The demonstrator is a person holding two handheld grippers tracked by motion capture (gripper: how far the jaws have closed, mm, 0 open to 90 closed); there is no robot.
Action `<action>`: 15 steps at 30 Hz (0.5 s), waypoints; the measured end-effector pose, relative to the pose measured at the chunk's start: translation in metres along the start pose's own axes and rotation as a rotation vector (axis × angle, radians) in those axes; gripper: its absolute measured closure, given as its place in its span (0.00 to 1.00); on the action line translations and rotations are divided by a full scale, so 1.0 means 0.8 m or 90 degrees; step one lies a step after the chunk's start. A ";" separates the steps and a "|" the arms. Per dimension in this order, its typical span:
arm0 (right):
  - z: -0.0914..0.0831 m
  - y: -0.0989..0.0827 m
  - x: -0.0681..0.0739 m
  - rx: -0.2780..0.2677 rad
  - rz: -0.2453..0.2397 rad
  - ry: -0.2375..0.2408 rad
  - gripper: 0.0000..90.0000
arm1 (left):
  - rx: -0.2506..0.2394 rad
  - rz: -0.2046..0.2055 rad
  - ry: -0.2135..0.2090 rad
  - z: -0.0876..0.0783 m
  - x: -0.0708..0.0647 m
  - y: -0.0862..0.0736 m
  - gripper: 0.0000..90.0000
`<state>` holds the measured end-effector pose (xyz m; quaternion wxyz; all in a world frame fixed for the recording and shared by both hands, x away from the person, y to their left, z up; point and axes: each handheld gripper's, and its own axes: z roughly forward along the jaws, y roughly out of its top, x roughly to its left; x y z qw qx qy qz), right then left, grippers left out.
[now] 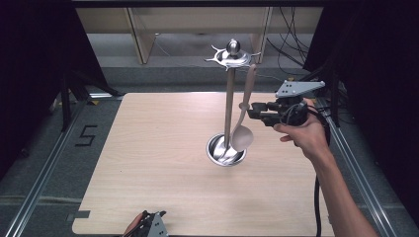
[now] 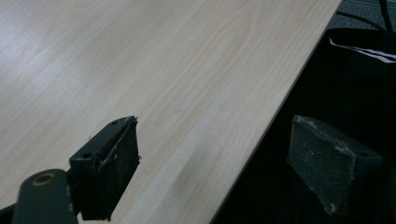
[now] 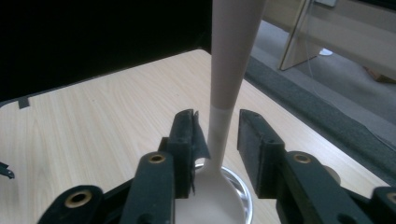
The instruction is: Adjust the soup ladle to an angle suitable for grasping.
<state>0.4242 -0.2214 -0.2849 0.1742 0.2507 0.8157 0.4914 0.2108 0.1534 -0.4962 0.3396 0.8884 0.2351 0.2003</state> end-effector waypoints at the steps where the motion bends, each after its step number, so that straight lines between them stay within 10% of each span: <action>1: -0.003 -0.001 0.000 0.009 0.002 0.001 0.73 | 0.000 0.000 0.000 0.000 0.000 0.000 0.17; 15: -0.019 -0.017 0.000 -0.014 0.011 -0.032 0.57 | 0.013 0.011 0.005 -0.003 0.002 0.001 0.17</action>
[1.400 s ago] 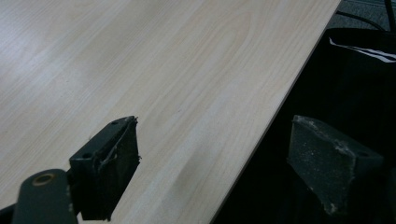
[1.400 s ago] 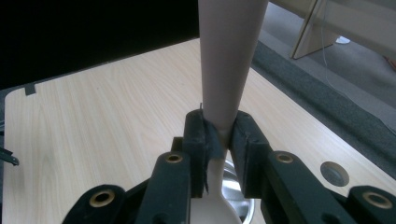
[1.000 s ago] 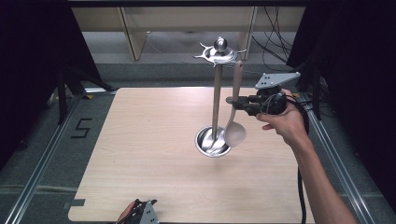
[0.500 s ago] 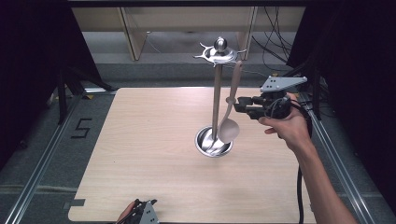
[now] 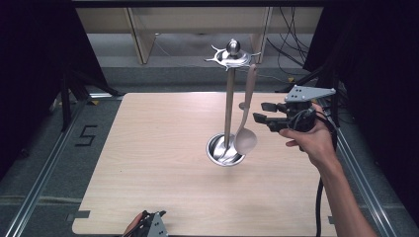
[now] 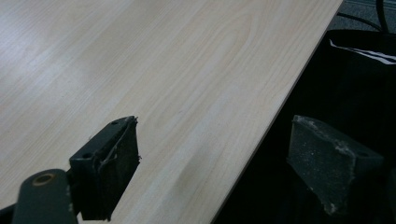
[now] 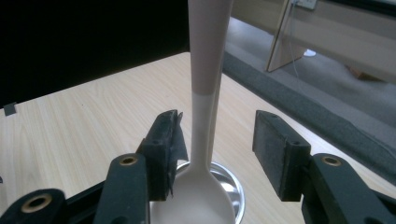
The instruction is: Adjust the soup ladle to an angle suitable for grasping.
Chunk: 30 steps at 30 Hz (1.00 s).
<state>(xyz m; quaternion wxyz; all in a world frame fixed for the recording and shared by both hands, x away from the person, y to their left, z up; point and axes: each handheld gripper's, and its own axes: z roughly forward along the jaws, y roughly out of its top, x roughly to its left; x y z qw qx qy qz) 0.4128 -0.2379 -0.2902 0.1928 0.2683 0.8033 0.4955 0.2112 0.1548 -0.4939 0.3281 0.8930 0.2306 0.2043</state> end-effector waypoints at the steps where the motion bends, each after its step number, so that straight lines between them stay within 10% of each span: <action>1: -0.001 -0.001 0.000 -0.003 -0.004 0.001 0.56 | 0.000 -0.002 -0.005 0.000 0.000 0.000 0.17; 30: -0.024 -0.068 0.021 -0.039 0.047 -0.047 0.39 | -0.005 -0.005 0.005 0.001 0.001 0.000 0.17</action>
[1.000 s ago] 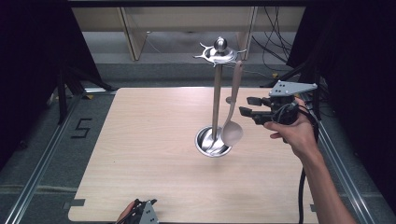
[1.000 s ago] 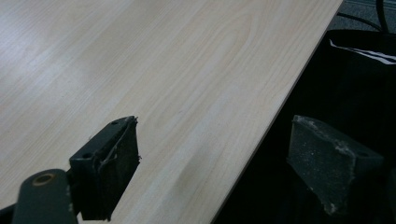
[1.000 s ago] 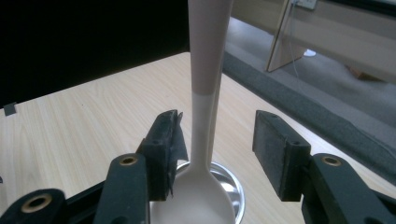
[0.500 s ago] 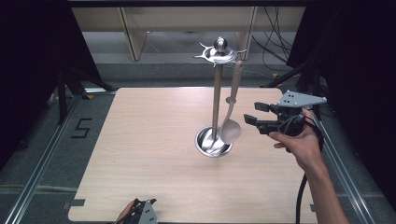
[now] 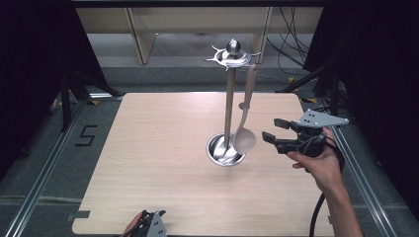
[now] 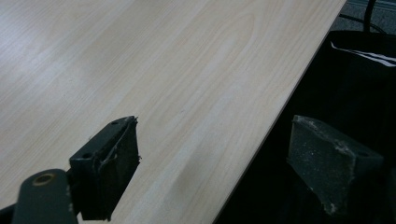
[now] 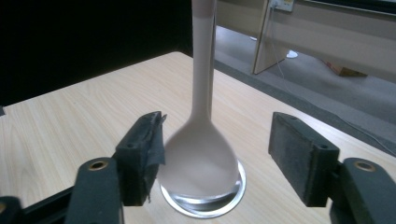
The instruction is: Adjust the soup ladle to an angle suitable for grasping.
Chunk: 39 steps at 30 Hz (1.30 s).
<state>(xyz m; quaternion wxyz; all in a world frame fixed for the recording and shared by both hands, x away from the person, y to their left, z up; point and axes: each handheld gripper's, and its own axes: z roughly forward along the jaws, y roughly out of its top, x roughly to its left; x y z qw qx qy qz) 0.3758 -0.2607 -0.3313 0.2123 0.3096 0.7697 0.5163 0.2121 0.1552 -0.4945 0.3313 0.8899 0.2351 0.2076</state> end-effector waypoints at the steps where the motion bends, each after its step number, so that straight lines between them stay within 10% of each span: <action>1: -0.001 -0.001 -0.001 0.009 -0.004 0.004 0.38 | 0.001 -0.003 -0.006 0.001 -0.001 0.000 0.17; 39: -0.010 -0.075 0.021 0.063 0.025 0.014 0.32 | -0.005 -0.006 0.000 0.001 0.000 0.002 0.17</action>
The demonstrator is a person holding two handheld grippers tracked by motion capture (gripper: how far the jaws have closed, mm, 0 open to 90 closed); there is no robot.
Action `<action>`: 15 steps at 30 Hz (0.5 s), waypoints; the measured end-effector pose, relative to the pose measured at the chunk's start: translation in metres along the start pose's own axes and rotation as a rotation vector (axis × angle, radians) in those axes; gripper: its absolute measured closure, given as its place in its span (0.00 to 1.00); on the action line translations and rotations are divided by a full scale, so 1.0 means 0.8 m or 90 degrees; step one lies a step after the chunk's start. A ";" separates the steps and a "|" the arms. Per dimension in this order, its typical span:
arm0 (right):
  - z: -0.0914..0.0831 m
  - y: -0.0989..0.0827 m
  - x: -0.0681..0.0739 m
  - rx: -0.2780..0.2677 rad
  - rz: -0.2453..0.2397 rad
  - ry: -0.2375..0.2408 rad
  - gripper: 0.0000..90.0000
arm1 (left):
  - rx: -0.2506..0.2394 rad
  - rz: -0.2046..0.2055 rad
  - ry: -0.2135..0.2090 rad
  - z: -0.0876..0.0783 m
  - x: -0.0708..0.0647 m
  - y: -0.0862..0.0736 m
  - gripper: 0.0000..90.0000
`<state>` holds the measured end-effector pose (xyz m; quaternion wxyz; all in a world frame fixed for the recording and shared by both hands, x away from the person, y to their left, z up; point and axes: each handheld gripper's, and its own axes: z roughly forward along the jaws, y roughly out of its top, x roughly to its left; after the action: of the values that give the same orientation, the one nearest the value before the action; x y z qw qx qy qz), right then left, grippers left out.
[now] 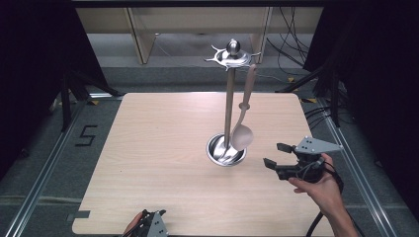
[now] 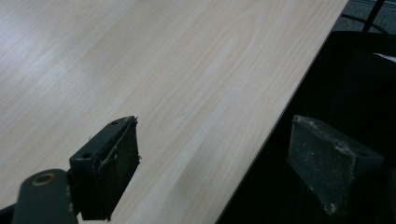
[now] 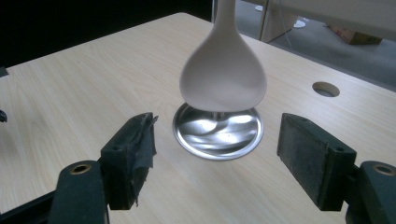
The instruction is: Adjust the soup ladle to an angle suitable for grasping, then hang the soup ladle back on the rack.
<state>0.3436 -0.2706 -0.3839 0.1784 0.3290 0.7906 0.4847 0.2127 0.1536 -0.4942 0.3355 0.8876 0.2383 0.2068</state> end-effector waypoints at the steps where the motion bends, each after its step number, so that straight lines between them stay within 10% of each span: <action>1: -0.001 -0.001 0.000 0.005 0.001 -0.005 0.32 | 0.000 0.000 0.001 0.000 0.000 0.000 0.17; 15: -0.005 -0.027 0.002 0.031 0.006 -0.003 0.31 | 0.006 0.014 0.005 -0.002 0.000 0.000 0.17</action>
<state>0.3326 -0.2790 -0.4013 0.1697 0.3379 0.8001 0.4657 0.2121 0.1545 -0.4926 0.3281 0.8909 0.2310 0.2127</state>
